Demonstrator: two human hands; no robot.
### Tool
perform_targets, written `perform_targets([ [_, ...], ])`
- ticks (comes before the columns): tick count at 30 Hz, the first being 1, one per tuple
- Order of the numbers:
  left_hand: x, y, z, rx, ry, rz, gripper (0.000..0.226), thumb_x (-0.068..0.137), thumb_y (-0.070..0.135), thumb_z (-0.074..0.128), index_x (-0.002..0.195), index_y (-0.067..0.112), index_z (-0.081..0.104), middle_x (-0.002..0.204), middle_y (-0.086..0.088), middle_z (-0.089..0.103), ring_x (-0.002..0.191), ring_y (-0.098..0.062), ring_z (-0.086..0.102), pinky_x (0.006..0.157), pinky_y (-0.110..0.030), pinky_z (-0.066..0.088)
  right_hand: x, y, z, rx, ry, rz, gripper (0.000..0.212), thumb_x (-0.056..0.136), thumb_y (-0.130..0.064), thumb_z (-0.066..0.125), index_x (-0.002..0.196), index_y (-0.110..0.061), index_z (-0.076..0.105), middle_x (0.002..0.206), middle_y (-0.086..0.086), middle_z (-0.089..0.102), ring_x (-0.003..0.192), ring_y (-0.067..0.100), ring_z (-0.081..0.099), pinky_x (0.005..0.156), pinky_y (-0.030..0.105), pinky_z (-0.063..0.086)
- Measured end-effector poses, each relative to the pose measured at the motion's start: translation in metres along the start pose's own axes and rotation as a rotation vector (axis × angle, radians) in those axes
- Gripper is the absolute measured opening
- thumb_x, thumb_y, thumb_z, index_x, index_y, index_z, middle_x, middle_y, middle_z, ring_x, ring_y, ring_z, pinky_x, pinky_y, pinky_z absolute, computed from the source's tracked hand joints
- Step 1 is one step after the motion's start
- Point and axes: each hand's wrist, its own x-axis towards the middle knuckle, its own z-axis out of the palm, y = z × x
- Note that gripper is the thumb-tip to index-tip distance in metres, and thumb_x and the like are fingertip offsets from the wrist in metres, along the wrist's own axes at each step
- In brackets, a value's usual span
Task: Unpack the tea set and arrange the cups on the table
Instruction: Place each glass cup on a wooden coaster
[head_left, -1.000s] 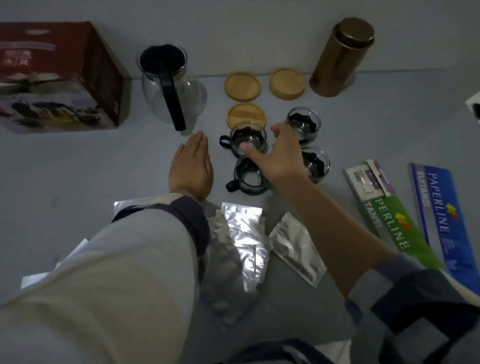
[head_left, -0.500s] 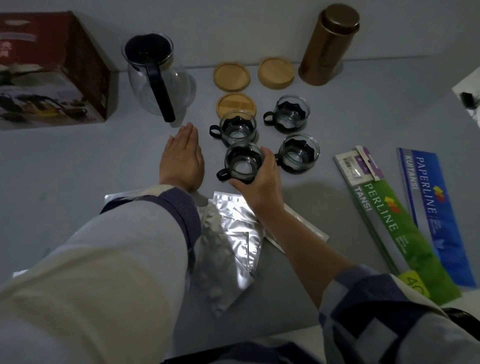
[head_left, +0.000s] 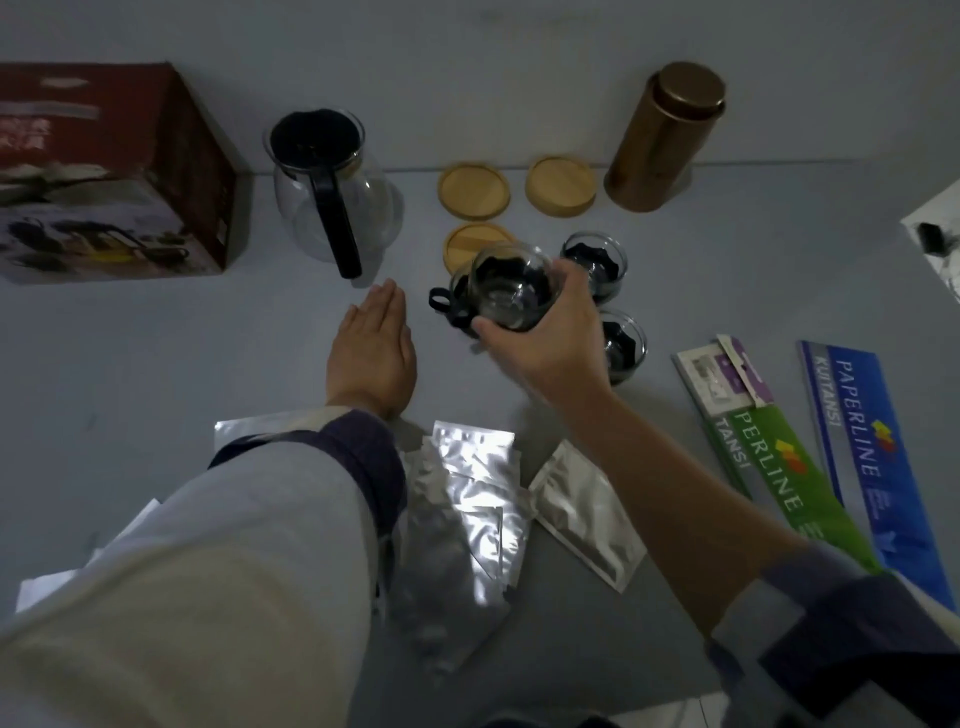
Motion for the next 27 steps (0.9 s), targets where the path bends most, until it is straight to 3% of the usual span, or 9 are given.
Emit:
perform_targets([
  [4,0.001,0.000,0.001,-0.007,0.007,0.001,0.050,0.100,0.020,0.031,0.148,0.007,0.030,0.156,-0.008,0.027,0.145,-0.022,0.025,0.120,-0.035,0.012,0.056,-0.017,0.003,-0.083,-0.032,-0.003,0.090,0.065,-0.040,0.084,0.136,-0.013,0.036,0.132,0.004,0.052,0.121,0.019,0.051,0.102,0.031,0.044],
  [7,0.003,0.000,0.000,0.001,0.011,0.011,0.052,0.099,0.023,0.028,0.148,0.008,0.029,0.156,-0.007,0.026,0.145,-0.021,0.025,0.119,-0.033,0.011,0.098,-0.023,0.017,-0.115,-0.034,0.014,0.091,0.064,-0.041,0.083,0.135,-0.011,0.036,0.131,0.007,0.052,0.122,0.024,0.050,0.100,0.037,0.045],
  [17,0.004,-0.002,0.001,-0.029,0.041,0.000,0.050,0.096,0.022,0.035,0.145,0.009,0.038,0.152,-0.006,0.036,0.140,-0.022,0.036,0.117,-0.034,0.019,0.187,-0.014,0.069,-0.146,-0.022,0.112,0.091,0.061,-0.040,0.083,0.133,-0.009,0.037,0.129,0.010,0.053,0.122,0.028,0.049,0.096,0.032,0.044],
  [22,0.005,-0.006,0.003,-0.015,0.028,-0.005,0.051,0.095,0.024,0.034,0.145,0.010,0.038,0.152,-0.005,0.035,0.140,-0.019,0.035,0.118,-0.033,0.018,0.193,-0.007,0.082,-0.139,-0.038,0.166,0.089,0.063,-0.035,0.084,0.134,-0.010,0.036,0.132,0.014,0.050,0.121,0.027,0.050,0.084,0.025,0.041],
  [27,0.006,-0.007,0.003,-0.014,0.023,-0.004,0.051,0.096,0.024,0.034,0.146,0.012,0.036,0.154,-0.004,0.033,0.142,-0.018,0.031,0.119,-0.032,0.016,0.193,-0.010,0.081,-0.203,-0.063,0.222,0.102,0.059,-0.042,0.086,0.140,-0.015,0.031,0.137,0.014,0.043,0.125,0.032,0.045,0.101,0.041,0.042],
])
